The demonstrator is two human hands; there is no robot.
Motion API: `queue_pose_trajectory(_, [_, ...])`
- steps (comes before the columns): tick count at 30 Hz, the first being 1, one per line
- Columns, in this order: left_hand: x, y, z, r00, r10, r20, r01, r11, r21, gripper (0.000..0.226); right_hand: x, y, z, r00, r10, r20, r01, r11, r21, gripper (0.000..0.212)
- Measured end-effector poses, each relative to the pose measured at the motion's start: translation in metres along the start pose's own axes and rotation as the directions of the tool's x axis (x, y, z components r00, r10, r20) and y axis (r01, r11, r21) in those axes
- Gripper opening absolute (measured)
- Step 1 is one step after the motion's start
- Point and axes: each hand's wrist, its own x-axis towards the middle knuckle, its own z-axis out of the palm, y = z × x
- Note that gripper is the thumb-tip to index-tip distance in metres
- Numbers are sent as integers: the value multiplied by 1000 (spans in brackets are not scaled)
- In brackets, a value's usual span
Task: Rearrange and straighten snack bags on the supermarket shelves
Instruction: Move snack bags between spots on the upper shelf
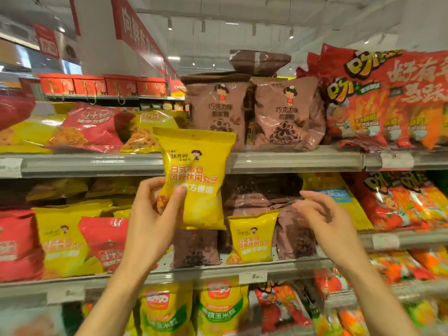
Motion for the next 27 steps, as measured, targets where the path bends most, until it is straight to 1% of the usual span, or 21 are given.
queue_pose_trajectory(2, [-17, -14, -11, 999, -37, -30, 36, 999, -23, 29, -19, 17, 9, 999, 42, 9, -42, 997, 64, 20])
queue_pose_trajectory(8, [-65, -44, -35, 978, -163, -128, 153, 985, -82, 31, -60, 65, 25, 988, 123, 88, -132, 986, 104, 24])
queue_pose_trajectory(13, [-96, -56, -37, 946, -271, -179, 263, 962, -66, 35, -68, 88, 34, 980, 182, 81, -191, 974, 121, 22])
queue_pose_trajectory(15, [-100, -55, -40, 936, -293, -195, 284, 956, -73, 31, -66, 93, 39, 976, 198, 85, -209, 968, 138, 21])
queue_pose_trajectory(18, [-100, -56, -51, 928, -310, -208, 306, 951, -51, 35, -67, 95, 52, 970, 217, 107, -231, 963, 136, 21])
queue_pose_trajectory(23, [-91, -59, -72, 929, -305, -210, 295, 952, -79, 31, -68, 93, 86, 967, 224, 122, -241, 959, 149, 19])
queue_pose_trajectory(25, [-87, -64, -85, 932, -301, -203, 284, 953, -106, 30, -68, 88, 104, 973, 207, 105, -221, 964, 150, 16])
queue_pose_trajectory(27, [-82, -71, -100, 932, -311, -187, 290, 948, -135, 31, -70, 84, 123, 978, 174, 116, -191, 970, 149, 18])
